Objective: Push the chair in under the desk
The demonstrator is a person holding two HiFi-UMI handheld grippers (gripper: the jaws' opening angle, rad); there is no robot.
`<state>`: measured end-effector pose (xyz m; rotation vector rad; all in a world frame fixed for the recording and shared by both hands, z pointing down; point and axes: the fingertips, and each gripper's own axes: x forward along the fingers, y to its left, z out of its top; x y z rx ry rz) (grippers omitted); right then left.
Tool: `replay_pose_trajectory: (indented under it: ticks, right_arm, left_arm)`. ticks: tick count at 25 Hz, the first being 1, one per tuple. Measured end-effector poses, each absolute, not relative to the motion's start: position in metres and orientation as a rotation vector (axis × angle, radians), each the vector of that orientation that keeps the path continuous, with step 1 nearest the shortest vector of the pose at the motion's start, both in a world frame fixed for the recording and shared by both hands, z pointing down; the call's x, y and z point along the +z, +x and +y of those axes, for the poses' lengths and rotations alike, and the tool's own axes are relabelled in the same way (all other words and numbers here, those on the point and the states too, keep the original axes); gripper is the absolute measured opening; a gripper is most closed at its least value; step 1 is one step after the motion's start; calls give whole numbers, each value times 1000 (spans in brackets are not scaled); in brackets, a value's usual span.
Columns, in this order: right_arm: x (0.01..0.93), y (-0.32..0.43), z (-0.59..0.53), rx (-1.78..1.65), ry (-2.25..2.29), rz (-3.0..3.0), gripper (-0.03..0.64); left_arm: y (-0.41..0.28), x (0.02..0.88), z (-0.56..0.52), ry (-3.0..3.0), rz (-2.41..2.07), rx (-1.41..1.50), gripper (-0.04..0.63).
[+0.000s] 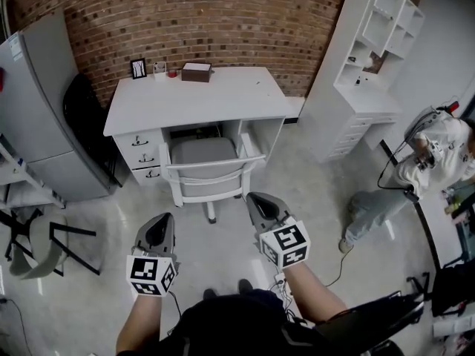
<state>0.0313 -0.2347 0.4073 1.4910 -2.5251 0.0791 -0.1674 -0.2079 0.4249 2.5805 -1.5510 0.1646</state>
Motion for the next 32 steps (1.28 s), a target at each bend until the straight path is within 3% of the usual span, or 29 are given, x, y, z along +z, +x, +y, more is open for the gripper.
replay_pose_trajectory:
  ticks: [19, 32]
  right_arm:
    - [398, 87, -242, 151, 1491, -2564, 8]
    - [402, 92, -246, 175, 1468, -2607, 8]
  left_arm:
    - [-103, 407, -207, 2551, -1638, 170, 6]
    - [-97, 408, -210, 2533, -1695, 192, 6]
